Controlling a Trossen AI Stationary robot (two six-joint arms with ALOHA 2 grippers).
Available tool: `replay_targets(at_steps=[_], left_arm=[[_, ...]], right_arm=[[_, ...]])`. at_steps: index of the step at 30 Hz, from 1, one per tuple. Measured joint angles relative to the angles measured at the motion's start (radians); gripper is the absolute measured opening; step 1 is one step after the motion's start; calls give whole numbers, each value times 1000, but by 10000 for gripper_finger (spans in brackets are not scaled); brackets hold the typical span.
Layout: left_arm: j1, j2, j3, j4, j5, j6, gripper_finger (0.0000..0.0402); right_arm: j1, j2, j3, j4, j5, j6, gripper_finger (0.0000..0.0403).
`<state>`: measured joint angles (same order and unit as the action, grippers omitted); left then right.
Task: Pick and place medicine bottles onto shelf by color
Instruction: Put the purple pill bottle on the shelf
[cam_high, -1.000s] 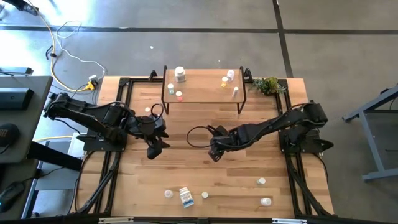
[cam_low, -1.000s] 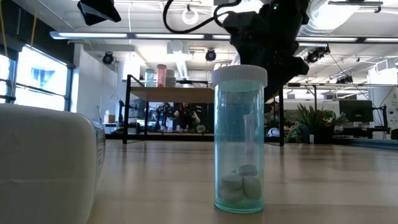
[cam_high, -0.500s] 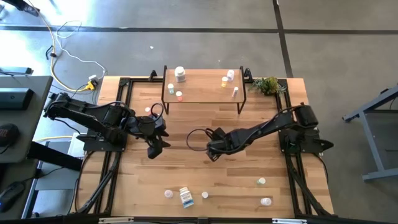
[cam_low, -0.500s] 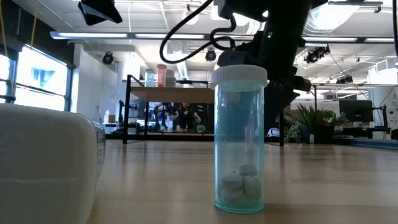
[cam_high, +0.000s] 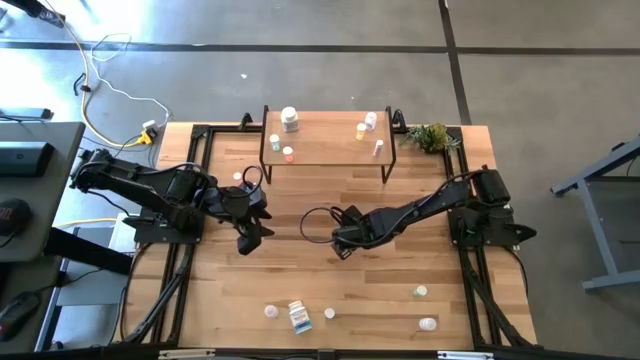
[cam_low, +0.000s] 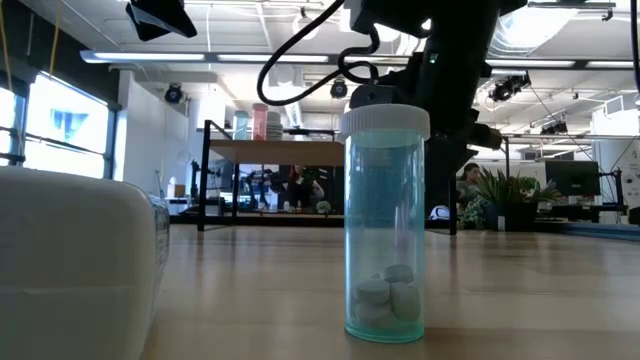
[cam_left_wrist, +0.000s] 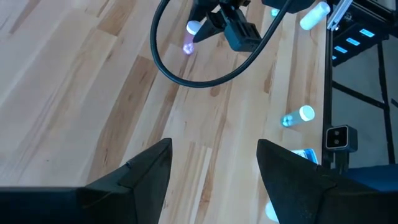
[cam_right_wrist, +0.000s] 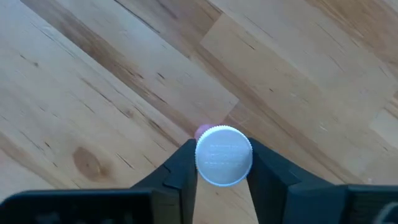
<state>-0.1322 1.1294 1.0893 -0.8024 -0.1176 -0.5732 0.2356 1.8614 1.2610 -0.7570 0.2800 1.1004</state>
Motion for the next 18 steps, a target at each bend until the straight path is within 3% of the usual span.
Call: replay_targets(at_steps=[18], left_arm=[[10, 0, 1, 0, -2, 34, 227]], right_arm=[[0, -100, 0, 25, -106, -1, 103]])
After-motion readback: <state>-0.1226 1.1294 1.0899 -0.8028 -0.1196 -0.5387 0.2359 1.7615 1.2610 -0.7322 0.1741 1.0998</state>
